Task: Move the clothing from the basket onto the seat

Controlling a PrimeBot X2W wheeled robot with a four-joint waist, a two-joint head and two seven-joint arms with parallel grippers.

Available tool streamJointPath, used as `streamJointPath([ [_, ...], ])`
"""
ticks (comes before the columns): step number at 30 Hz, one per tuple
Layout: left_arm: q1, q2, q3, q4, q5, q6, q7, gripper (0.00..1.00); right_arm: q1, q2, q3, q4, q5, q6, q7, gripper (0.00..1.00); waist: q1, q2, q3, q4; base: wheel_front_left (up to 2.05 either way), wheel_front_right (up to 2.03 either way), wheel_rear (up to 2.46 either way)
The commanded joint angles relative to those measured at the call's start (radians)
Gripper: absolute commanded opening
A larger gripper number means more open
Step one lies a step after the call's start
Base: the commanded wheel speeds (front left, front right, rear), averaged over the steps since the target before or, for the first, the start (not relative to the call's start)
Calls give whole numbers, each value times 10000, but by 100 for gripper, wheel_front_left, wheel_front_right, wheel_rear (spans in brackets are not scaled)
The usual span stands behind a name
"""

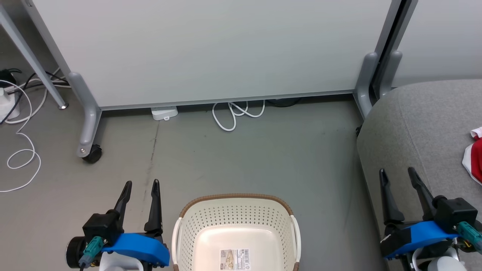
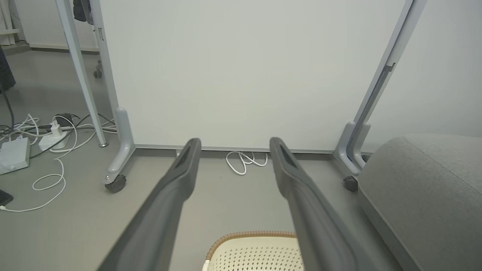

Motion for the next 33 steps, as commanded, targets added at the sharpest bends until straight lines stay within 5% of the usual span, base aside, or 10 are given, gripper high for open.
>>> streamJointPath([
  [1, -33, 3, 24, 39, -11, -76, -45, 100, 172, 33, 22, -66, 48, 1, 6, 100, 1, -1, -21, 30, 0, 0, 0],
  [33, -218, 53, -36, 225, -106, -54, -46, 100, 171, 114, 269, 84, 503, 1, 33, 100, 1, -1, 40, -72, 0, 0, 0],
])
